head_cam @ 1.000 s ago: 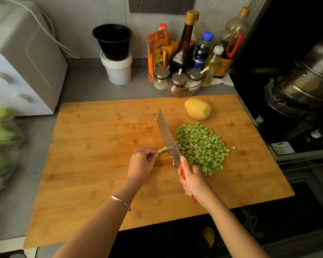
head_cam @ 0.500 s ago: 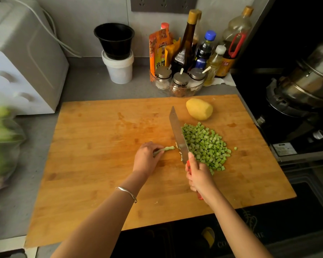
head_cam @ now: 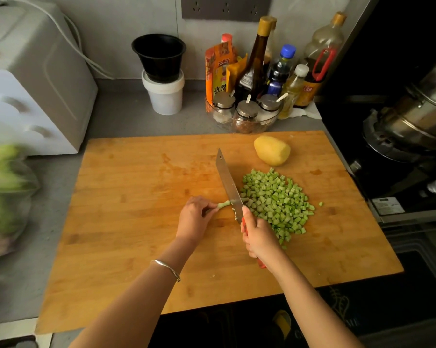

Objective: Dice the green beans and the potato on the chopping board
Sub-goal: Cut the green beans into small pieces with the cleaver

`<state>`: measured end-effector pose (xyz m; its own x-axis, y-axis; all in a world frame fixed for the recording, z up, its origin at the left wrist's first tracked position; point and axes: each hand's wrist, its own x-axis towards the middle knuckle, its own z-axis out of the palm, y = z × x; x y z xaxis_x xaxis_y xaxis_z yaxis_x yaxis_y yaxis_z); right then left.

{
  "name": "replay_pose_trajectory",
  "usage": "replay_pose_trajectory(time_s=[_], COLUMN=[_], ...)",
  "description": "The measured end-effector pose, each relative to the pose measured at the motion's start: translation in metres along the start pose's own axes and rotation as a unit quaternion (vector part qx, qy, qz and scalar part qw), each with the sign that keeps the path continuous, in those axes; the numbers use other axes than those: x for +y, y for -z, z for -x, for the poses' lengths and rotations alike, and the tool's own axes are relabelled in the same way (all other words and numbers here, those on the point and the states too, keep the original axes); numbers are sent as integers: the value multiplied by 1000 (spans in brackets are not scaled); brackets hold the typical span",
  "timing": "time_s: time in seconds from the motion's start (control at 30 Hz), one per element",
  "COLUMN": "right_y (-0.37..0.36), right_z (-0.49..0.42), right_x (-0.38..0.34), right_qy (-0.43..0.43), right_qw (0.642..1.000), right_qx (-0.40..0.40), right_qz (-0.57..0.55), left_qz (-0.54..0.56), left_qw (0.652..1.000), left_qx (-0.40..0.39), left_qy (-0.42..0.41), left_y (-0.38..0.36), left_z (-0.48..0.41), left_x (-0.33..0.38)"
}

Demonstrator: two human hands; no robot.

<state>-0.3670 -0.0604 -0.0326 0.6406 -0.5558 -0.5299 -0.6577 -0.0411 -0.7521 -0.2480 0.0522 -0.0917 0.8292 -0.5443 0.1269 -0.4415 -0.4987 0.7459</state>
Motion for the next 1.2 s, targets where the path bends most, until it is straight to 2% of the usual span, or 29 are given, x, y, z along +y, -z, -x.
replay_pose_trajectory(time_s=[0.27, 0.37, 0.53, 0.73, 0.97, 1.2], right_y=[1, 7, 4, -11, 3, 6], right_z=[-1, 9, 17, 0, -8, 15], right_x=[8, 14, 13, 6, 5, 7], right_qy=[20, 27, 48, 22, 15, 29], right_qw=[999, 998, 999, 998, 999, 998], right_qx=[22, 6, -16, 13, 43, -21], right_qz=[-33, -51, -17, 55, 7, -50], left_qz=[24, 20, 19, 17, -9, -16], left_qw=[1000, 1000, 1000, 1000, 1000, 1000], left_qx=[11, 13, 16, 20, 6, 12], left_qy=[9, 14, 12, 6, -22, -13], left_y=[-2, -2, -2, -2, 5, 11], left_z=[3, 3, 4, 4, 6, 11], left_x=[0, 1, 2, 2, 0, -6])
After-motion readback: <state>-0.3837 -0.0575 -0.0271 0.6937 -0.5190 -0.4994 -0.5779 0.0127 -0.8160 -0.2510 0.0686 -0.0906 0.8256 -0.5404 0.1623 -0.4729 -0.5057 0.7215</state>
